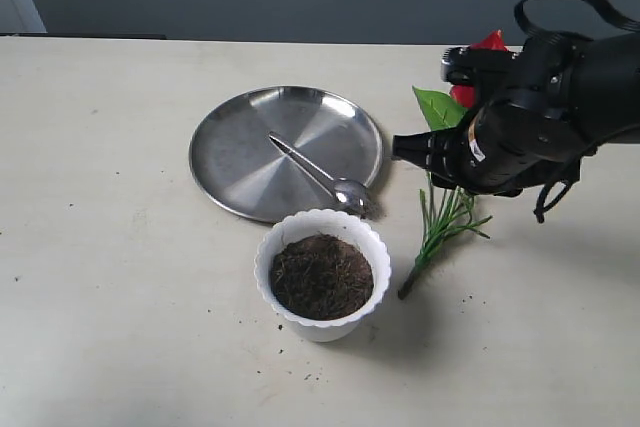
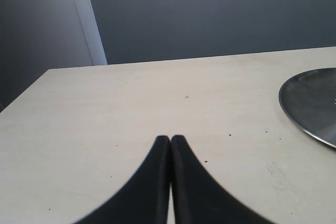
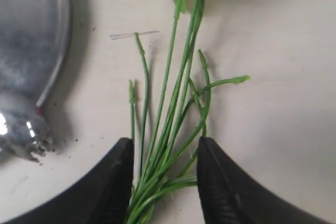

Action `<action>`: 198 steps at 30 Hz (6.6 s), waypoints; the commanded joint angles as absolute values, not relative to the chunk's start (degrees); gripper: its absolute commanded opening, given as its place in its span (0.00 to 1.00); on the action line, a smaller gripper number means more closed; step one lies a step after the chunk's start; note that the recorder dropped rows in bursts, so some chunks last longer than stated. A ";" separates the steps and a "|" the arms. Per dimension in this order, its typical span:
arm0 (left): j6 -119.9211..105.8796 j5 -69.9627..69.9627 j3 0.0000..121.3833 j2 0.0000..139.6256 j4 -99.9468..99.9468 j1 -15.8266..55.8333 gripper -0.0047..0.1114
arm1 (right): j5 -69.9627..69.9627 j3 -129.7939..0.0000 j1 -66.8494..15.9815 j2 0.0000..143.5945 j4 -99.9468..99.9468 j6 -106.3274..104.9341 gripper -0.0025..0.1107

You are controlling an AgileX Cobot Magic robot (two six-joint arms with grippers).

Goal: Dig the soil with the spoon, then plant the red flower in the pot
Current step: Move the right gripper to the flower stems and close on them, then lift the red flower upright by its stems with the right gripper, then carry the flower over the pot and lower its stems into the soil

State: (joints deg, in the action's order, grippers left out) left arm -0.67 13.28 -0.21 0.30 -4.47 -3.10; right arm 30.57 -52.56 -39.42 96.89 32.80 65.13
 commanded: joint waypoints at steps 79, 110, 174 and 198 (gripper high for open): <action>-0.55 13.33 0.00 0.00 -4.03 -2.70 0.04 | -17.86 -57.96 -32.63 84.36 35.93 33.17 0.02; -0.55 13.31 0.00 0.00 -4.03 -2.70 0.04 | -44.52 -62.00 -38.13 89.15 -47.36 -56.71 0.02; -0.55 13.31 0.00 0.00 -4.03 -2.70 0.04 | -69.96 -22.53 -56.12 100.95 -0.53 -1.45 0.02; -0.55 13.30 0.00 0.00 -4.03 -2.70 0.04 | -69.96 -27.21 -56.12 108.21 -0.52 0.34 0.02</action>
State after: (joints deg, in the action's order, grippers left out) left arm -0.67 13.38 -0.21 0.30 -4.47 -3.10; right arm -71.71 -27.42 -56.16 106.62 -1.06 -1.12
